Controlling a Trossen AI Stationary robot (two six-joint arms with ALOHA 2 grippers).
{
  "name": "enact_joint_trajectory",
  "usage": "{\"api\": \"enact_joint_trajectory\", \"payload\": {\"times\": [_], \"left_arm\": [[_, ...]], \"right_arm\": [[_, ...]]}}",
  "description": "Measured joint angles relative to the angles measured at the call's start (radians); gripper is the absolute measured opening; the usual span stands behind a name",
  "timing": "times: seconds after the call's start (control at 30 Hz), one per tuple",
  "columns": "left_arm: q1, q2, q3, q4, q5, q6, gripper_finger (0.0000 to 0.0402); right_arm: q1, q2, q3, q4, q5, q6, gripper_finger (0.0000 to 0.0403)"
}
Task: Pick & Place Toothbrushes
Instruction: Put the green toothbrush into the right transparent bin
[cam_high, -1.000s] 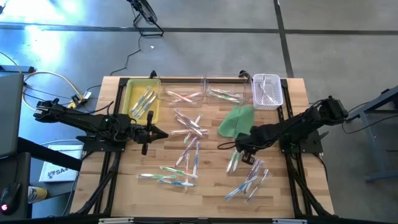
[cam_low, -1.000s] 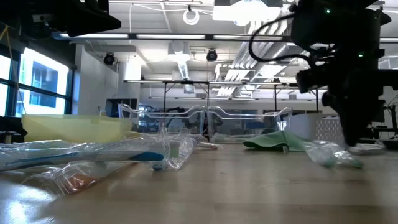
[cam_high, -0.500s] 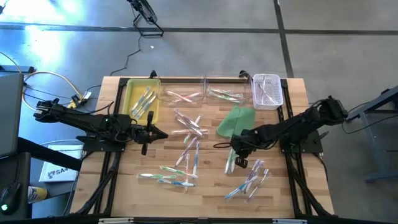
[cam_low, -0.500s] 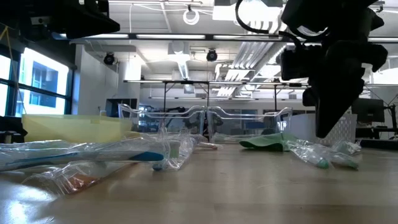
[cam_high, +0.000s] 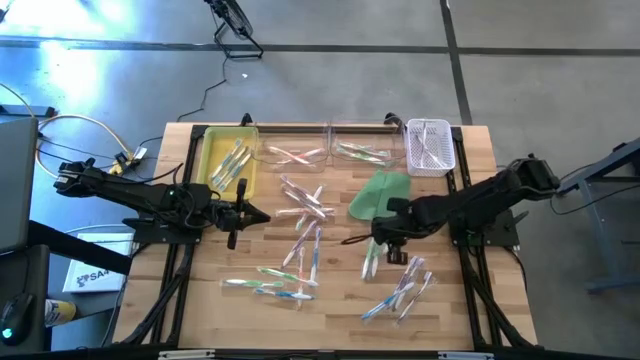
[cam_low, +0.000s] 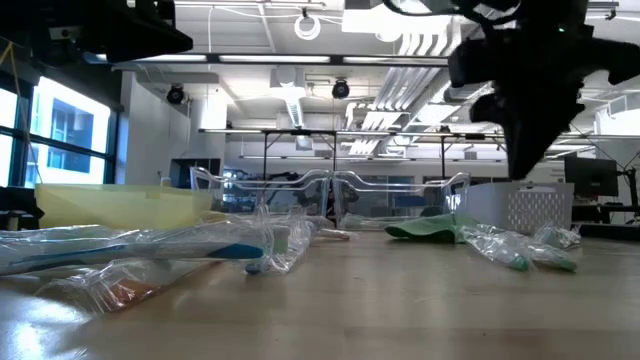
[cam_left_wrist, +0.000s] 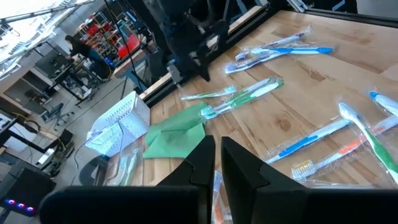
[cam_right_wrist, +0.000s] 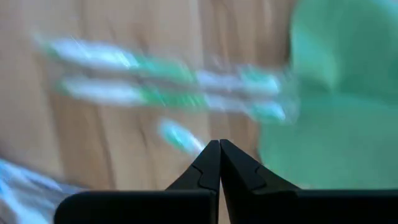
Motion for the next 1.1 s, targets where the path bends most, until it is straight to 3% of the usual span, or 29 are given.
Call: {"api": "enact_joint_trajectory", "payload": {"times": [0.17, 0.43, 0.87, 1.1], "left_arm": [[0.0, 0.0, 0.0, -0.001, 0.0, 0.002, 0.0021], [0.0, 0.0, 0.0, -0.015, 0.0, 0.0, 0.0021], [0.0, 0.0, 0.0, -0.021, 0.0, 0.0, 0.0021], [0.0, 0.0, 0.0, -0.02, 0.0, 0.001, 0.0021]], "right_arm": [[-0.004, 0.066, -0.001, -0.139, -0.003, -0.01, 0.0002], [-0.002, 0.166, -0.001, -0.062, 0.003, -0.108, 0.0012], [0.014, 0.173, -0.001, -0.07, 0.017, -0.158, 0.0151], [0.02, 0.173, -0.002, -0.084, 0.026, -0.186, 0.0175]]}}
